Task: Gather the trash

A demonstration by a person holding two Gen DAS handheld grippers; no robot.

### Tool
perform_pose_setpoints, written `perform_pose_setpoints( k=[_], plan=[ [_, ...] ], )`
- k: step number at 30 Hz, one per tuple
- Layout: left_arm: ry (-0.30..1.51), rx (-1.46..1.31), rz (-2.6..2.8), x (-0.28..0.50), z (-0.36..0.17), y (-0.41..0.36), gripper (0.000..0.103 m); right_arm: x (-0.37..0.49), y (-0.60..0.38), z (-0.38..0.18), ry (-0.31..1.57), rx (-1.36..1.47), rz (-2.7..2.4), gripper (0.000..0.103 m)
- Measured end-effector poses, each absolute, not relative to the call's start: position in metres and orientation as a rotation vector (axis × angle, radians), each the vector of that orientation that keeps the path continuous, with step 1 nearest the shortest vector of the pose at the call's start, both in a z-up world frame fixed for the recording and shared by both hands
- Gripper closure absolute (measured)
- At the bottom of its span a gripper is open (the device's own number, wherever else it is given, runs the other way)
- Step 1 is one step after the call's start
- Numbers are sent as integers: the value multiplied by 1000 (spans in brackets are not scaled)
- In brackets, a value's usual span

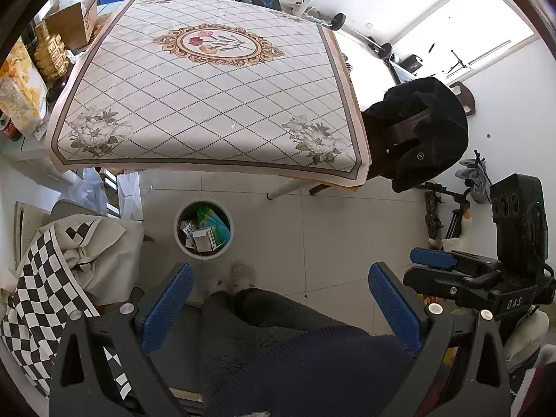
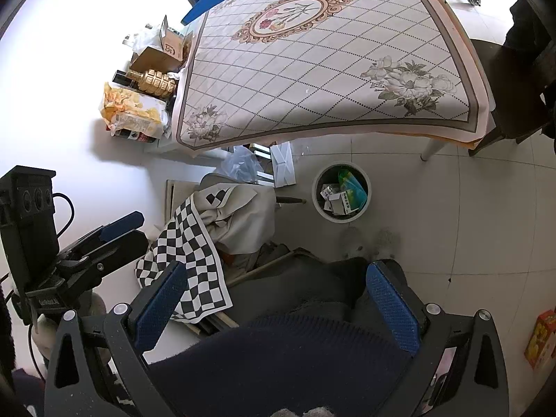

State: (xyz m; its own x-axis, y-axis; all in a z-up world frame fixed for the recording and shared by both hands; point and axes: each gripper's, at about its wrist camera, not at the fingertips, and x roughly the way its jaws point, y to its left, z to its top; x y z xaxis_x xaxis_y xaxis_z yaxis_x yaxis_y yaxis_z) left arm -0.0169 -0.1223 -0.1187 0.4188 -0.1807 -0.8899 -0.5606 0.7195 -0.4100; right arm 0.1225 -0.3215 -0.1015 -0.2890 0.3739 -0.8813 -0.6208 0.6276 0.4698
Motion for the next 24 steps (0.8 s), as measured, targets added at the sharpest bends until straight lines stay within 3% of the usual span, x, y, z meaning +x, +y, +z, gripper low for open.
perform_pose_setpoints(
  k=[24],
  plan=[
    [1132,-765,273,-35,-113,-120,0,116,-324,-101,1589,-212,980,0]
  ],
)
